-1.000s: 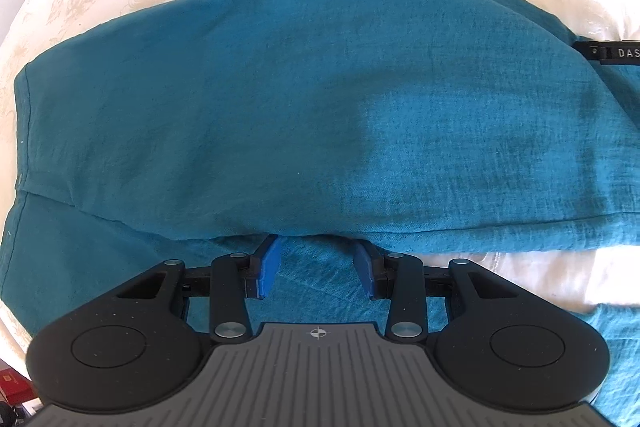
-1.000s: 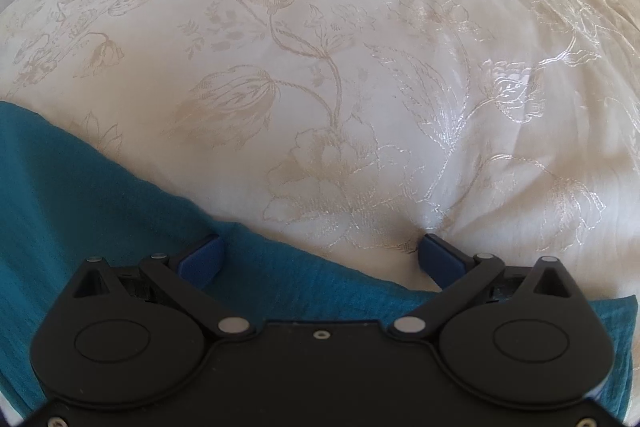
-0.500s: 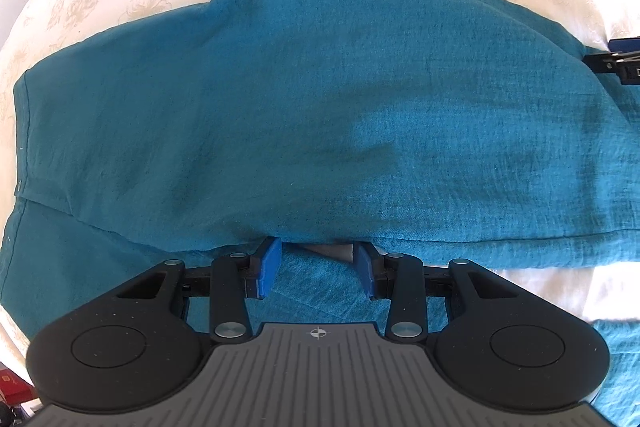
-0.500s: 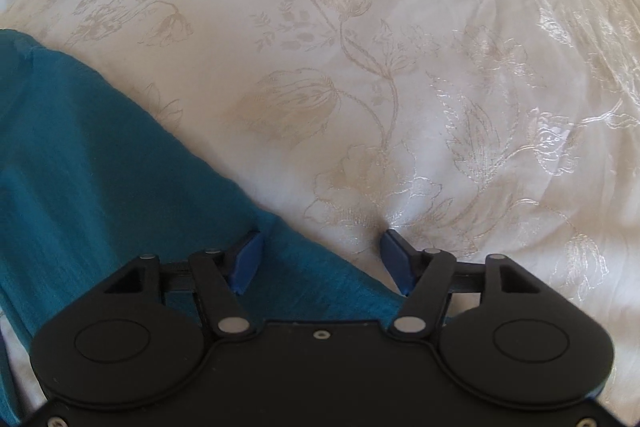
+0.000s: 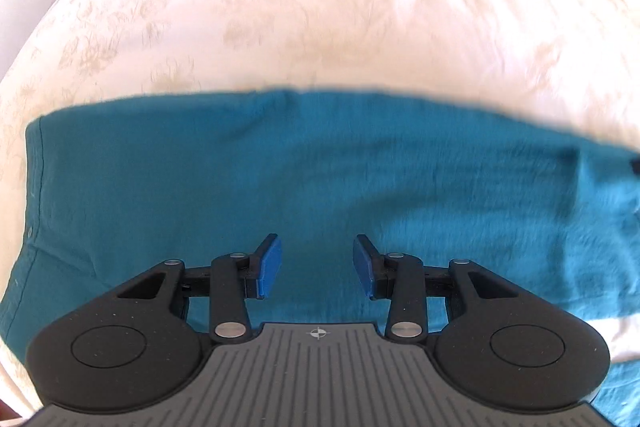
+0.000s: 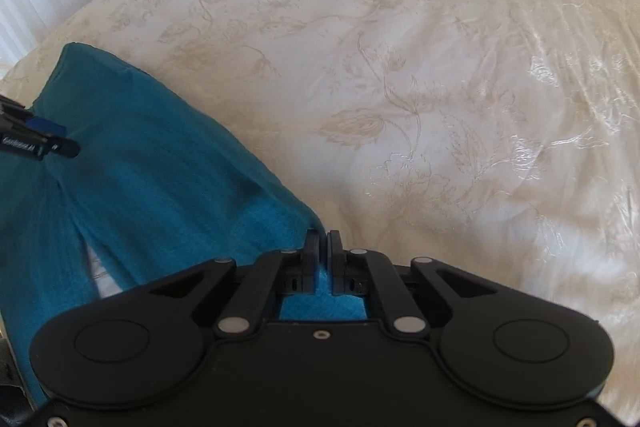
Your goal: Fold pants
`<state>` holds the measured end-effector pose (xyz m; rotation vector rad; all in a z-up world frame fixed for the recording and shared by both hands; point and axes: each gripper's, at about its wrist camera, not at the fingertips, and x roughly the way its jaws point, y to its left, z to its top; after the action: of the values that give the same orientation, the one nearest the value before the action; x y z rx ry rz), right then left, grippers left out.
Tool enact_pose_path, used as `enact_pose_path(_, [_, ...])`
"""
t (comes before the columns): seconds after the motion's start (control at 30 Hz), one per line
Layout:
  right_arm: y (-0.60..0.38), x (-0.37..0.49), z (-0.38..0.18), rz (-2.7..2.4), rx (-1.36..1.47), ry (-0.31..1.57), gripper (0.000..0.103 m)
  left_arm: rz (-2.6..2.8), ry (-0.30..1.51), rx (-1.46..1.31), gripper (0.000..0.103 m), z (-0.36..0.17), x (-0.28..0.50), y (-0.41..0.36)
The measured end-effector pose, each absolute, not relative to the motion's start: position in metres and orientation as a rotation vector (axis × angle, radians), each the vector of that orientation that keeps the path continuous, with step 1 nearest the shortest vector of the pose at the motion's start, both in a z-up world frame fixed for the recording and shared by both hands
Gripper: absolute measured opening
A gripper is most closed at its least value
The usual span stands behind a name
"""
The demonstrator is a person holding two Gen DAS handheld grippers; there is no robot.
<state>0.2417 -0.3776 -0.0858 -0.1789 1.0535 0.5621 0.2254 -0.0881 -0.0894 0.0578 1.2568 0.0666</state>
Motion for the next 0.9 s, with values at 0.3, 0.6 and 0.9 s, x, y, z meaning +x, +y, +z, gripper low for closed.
enact_pose_path(0.3, [-0.36, 0.168, -0.067, 0.48, -0.157, 1.04, 0.009, -0.003, 1.202, -0.111, 0.039, -0.075, 0.265, -0.053])
enact_pose_path(0.6, [-0.346, 0.152, -0.068, 0.357, -0.139, 1.037, 0.009, -0.03, 1.227, -0.156, 0.039, -0.088, 0.239, -0.04])
enact_pose_path(0.9, [-0.341, 0.137, -0.063, 0.315, -0.119, 1.041, 0.009, -0.053, 1.258, -0.204, 0.04, -0.109, 0.215, -0.031])
